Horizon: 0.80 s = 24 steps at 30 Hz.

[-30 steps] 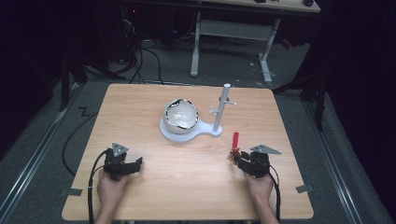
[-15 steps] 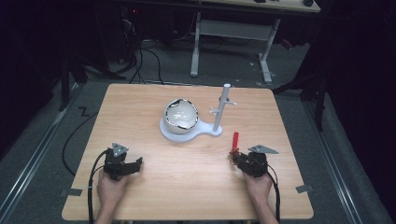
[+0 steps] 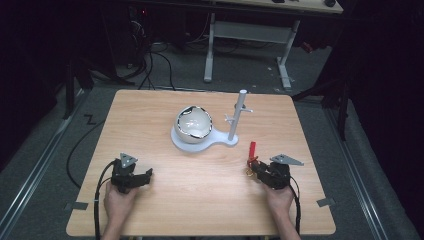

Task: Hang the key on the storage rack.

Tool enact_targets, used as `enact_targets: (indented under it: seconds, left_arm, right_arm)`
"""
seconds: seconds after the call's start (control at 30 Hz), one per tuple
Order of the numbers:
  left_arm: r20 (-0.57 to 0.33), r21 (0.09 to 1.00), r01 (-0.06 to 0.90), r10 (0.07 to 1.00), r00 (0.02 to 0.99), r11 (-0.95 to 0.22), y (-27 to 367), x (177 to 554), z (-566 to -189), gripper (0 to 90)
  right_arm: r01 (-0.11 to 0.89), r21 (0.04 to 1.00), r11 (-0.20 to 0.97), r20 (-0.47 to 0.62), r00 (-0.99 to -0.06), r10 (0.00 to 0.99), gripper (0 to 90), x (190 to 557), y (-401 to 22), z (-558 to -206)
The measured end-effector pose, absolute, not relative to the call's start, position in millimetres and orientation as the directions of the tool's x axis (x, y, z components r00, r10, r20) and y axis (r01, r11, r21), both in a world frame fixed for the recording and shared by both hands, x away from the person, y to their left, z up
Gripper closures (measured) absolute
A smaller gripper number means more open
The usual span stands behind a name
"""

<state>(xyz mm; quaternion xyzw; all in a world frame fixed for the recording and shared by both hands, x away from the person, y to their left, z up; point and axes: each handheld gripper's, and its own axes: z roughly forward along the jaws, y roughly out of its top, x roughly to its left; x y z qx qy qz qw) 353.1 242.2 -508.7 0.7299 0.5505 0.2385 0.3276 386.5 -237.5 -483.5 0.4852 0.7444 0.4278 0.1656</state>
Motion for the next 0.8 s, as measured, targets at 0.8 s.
enact_targets:
  seconds: [0.8]
  left_arm:
    - [-0.013,0.742,0.647,0.96,0.279,-0.177,242,353,-509,20.1]
  right_arm:
    - [0.455,0.871,0.185,0.09,-0.519,0.85,67.5,380,-251,-417]
